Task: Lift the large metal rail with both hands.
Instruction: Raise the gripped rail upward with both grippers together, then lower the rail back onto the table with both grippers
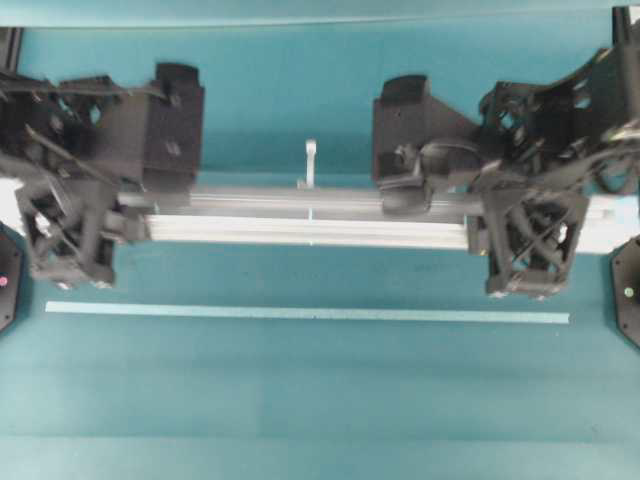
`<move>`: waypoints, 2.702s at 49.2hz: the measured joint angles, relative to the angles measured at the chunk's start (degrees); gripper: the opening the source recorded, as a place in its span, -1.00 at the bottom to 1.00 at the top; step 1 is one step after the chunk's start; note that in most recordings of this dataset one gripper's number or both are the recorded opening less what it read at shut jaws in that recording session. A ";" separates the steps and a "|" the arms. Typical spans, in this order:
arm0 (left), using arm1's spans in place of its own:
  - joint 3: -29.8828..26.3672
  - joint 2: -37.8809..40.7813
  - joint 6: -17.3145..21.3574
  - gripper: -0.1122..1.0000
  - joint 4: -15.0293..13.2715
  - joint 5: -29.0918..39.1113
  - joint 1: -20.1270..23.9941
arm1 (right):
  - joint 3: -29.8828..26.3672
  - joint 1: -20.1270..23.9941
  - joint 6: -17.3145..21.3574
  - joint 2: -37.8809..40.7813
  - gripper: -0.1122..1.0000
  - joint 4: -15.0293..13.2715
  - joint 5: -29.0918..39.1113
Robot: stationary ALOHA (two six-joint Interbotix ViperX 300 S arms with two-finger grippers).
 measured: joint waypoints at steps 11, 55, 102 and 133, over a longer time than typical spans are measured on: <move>-6.94 1.49 0.09 -0.14 0.00 5.80 -0.09 | -5.36 0.18 1.05 0.09 -0.10 -0.35 2.99; 11.51 3.43 -0.18 -0.14 0.09 -9.67 0.97 | 11.69 -0.97 1.14 1.58 -0.10 -1.23 -6.15; 34.01 12.74 -0.09 -0.14 0.09 -40.34 1.05 | 35.16 -0.44 0.00 9.76 -0.10 -1.41 -41.66; 39.11 15.29 -2.72 -0.14 0.09 -50.98 -0.79 | 37.09 2.02 0.09 13.80 -0.10 -1.05 -47.64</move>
